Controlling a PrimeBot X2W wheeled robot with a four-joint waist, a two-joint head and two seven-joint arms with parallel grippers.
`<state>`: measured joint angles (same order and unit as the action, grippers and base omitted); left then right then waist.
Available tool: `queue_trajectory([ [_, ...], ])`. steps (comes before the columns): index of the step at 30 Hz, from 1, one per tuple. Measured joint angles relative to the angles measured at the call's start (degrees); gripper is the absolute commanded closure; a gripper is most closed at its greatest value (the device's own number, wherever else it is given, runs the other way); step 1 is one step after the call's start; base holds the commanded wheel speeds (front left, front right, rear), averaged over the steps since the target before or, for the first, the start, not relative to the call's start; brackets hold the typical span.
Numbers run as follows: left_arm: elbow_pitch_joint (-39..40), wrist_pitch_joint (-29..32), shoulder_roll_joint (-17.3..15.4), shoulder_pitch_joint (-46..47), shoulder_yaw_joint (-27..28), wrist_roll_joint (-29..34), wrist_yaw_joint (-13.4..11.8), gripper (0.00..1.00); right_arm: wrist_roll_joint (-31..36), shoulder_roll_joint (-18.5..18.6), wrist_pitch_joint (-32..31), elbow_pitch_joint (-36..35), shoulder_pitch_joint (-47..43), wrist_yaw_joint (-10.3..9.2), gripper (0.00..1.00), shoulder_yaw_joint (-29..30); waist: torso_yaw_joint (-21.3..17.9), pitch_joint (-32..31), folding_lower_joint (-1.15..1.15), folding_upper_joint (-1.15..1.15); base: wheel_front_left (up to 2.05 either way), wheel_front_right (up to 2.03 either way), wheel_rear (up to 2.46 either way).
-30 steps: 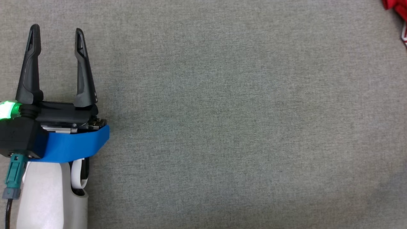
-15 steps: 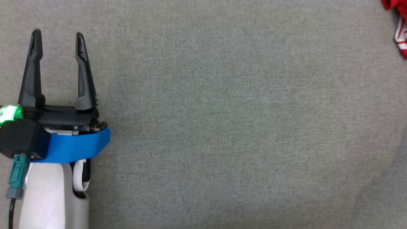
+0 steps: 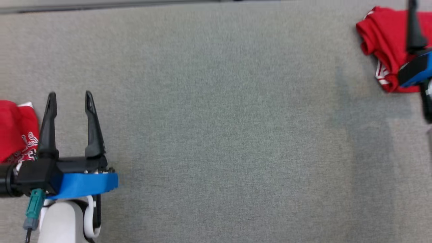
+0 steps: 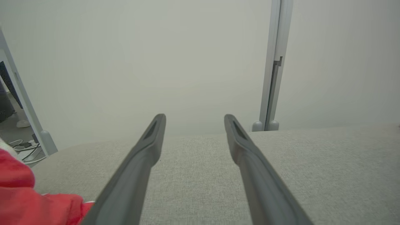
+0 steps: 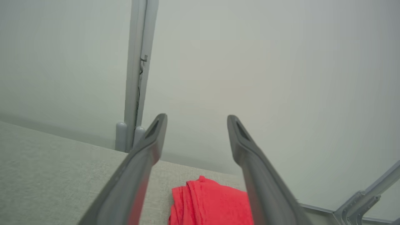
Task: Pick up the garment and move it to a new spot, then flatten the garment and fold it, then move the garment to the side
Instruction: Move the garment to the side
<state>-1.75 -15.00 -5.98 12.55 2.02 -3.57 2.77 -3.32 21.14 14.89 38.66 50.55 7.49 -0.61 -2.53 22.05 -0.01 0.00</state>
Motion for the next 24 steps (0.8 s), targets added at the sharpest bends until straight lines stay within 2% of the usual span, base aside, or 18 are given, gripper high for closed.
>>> queue_trajectory([
  [7,-2.0,0.0,0.9,-4.8,0.7,-0.6,-0.6,0.0,-2.4,-5.2,0.1,-6.5,-8.4,0.0,0.0,-4.2,1.0,-6.5,0.0,0.0,0.0,0.0,0.0],
  [14,-3.9,0.0,1.5,-7.9,0.8,-1.0,-0.7,0.0,-5.6,-7.3,0.1,-10.7,-17.6,0.0,0.0,-6.0,2.2,-11.1,0.0,0.0,0.0,0.0,0.0],
  [24,-6.0,0.0,2.0,-9.9,0.6,-1.4,-0.4,0.0,-7.8,-10.6,0.1,-19.5,-33.3,0.0,0.0,-1.7,2.8,-15.0,0.0,0.0,0.0,0.0,0.0],
])
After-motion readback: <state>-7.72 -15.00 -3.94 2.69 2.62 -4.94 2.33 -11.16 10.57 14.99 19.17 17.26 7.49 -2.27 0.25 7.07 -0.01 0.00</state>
